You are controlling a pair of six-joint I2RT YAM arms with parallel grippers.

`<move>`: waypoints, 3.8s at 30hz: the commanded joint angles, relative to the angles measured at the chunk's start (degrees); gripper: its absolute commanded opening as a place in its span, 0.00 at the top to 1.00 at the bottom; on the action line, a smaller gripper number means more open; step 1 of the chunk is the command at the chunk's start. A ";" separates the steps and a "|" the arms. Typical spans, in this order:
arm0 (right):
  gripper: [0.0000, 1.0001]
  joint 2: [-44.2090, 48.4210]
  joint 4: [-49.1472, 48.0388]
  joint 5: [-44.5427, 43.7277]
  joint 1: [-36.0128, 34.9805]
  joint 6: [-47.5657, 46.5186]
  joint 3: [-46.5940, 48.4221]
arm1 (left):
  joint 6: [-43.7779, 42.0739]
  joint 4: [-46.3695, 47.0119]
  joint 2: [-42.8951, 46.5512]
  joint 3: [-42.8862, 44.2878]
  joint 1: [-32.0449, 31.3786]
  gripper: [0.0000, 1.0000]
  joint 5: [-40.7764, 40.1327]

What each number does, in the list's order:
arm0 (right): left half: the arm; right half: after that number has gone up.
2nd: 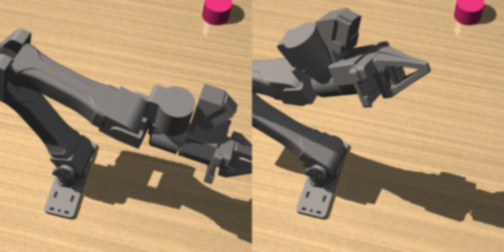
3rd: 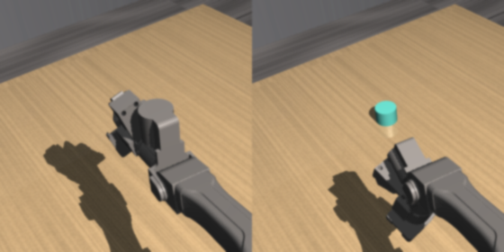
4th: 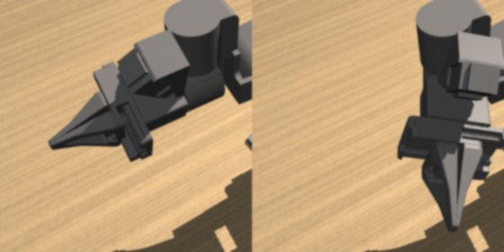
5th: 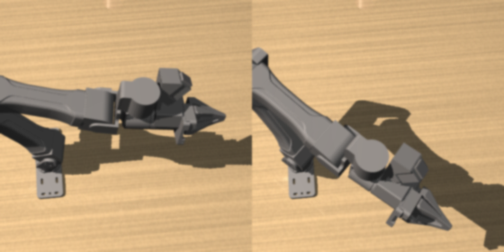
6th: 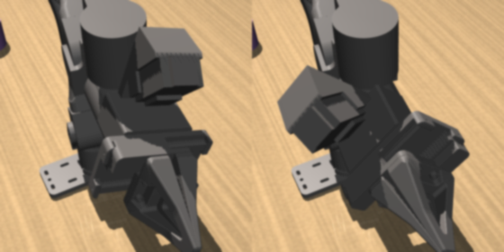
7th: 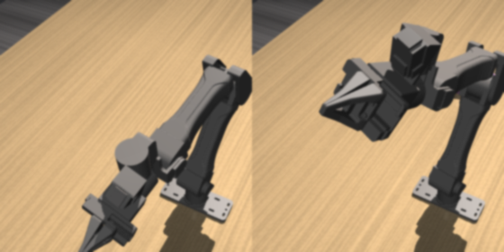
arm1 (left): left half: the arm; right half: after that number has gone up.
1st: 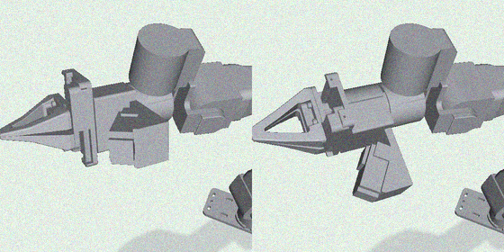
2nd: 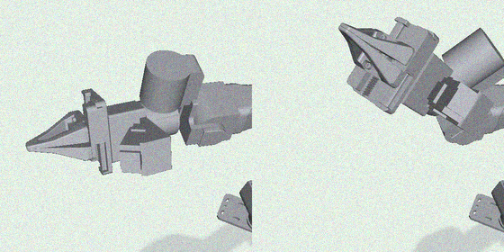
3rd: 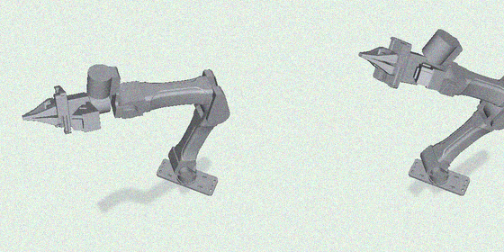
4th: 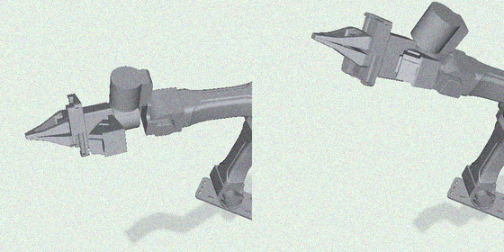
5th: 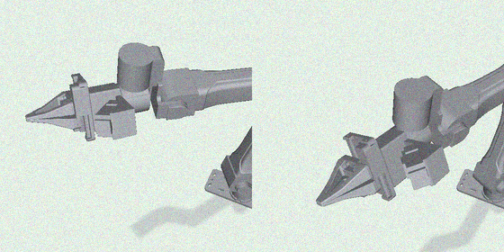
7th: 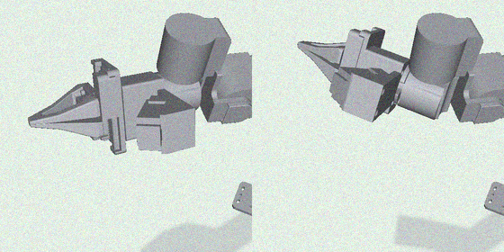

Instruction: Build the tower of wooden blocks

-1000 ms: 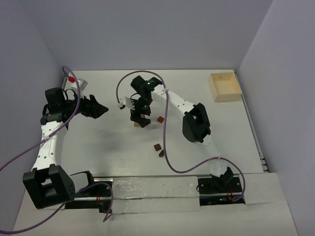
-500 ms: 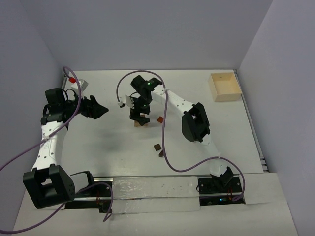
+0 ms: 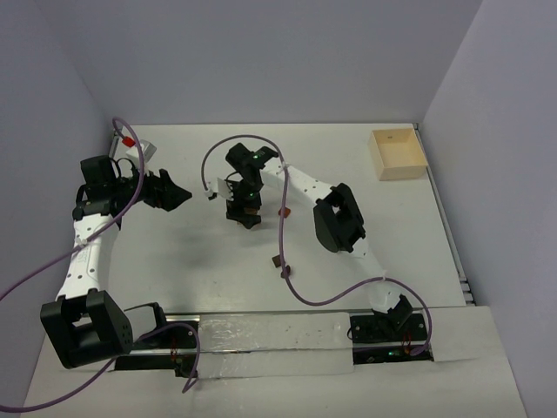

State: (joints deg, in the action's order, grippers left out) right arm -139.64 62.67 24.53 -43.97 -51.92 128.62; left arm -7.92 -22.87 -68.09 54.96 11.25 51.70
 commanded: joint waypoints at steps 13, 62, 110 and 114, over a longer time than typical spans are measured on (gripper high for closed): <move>0.31 -1.25 -4.59 -0.90 -0.60 2.18 -2.86 | -1.14 2.13 -0.03 0.59 0.36 0.03 1.12; 0.62 1.77 -5.75 -2.55 -1.76 -1.63 -10.75 | -1.52 2.31 -0.55 1.20 0.80 0.04 0.82; 0.00 5.74 -1.15 -2.91 -1.04 0.46 -0.68 | -1.44 1.03 -0.37 2.92 0.92 0.03 2.26; 0.00 7.29 -0.88 -2.91 -1.03 0.59 1.03 | -1.05 0.81 0.16 3.31 0.88 0.03 1.91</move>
State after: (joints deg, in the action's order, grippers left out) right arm -138.66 60.19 20.67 -45.38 -51.88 125.62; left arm -9.19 -22.92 -68.84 55.25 11.73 51.70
